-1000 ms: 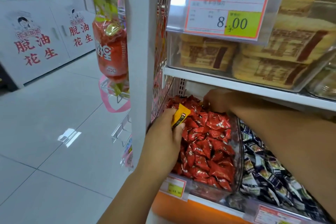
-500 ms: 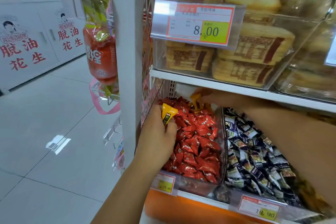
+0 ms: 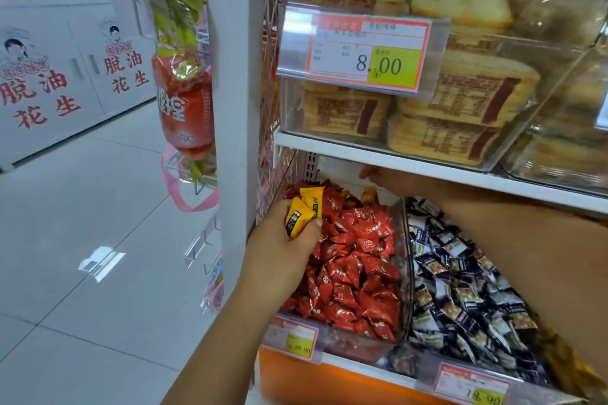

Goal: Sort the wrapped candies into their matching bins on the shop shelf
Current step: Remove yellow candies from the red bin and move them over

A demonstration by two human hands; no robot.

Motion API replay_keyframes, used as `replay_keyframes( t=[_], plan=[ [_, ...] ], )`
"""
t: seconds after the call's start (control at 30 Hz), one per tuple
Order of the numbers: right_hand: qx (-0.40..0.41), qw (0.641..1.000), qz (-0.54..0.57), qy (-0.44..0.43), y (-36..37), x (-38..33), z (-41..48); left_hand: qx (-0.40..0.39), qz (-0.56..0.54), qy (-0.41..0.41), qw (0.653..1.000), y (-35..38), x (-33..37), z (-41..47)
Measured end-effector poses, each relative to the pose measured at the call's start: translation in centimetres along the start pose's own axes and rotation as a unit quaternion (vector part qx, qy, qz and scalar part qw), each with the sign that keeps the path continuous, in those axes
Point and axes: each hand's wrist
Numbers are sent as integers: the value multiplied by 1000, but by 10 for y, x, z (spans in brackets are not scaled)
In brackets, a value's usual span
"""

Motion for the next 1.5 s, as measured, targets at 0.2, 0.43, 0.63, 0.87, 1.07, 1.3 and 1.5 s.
replay_keyframes(
  t=[0.2, 0.43, 0.63, 0.87, 1.07, 1.3, 1.5],
  plan=[
    [52, 953, -292, 69, 19, -5, 3, -5, 2, 8, 1000, 0, -6, 1],
    [-9, 991, -113, 67, 3, -3, -3, -21, 12, 15, 1000, -2, -9, 0],
    [-102, 986, 115, -70, -9, -2, -43, -10, -6, -44, 999, 1, -2, 1],
    [-98, 984, 126, -78, 1, 1, -74, 30, -45, -67, 996, 7, 0, 3],
    [-154, 954, 242, -89, 18, -12, -75, -7, -118, -79, 990, 6, 3, 2],
    [-65, 994, -65, -63, 23, -32, -55, 14, -102, -63, 993, 3, 3, 2],
    [-54, 997, -45, -44, 25, -31, -46, 3, -8, -30, 1000, 3, -4, 3]
  ],
)
Point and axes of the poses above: each hand's wrist, its own z-axis towards the middle knuckle, its own y-axis out of the palm, x = y × z, and after that the axes turned 9 degrees about y, right-handed
